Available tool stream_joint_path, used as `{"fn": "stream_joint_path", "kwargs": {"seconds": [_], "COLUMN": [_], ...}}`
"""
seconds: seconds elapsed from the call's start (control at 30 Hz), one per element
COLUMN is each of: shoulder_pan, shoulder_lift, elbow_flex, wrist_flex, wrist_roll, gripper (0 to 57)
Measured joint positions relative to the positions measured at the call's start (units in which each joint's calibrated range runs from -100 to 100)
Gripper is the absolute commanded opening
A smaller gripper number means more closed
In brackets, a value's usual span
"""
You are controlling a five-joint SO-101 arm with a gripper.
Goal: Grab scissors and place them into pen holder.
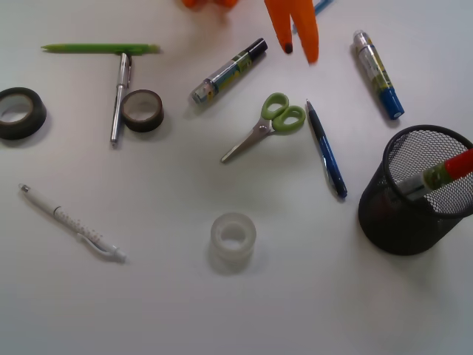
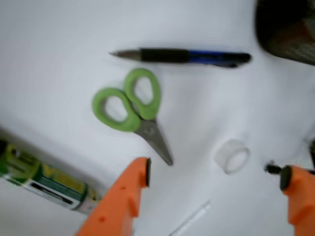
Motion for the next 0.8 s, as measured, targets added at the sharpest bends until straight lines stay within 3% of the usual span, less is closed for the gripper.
{"fn": "stream_joint_path", "kwargs": {"seconds": [0.03, 0.2, 0.27, 0.8], "shoulder_pan": [-1.26, -5.25, -6.59, -0.15], "shoulder_lift": [4.53, 20.47, 22.30, 21.69], "elbow_flex": [-2.34, -10.15, -10.69, -11.41], "wrist_flex": [1.21, 5.18, 5.87, 5.70], "wrist_roll": [-0.73, -3.71, -3.76, -3.22], "gripper": [29.1, 10.9, 7.7, 8.2]}}
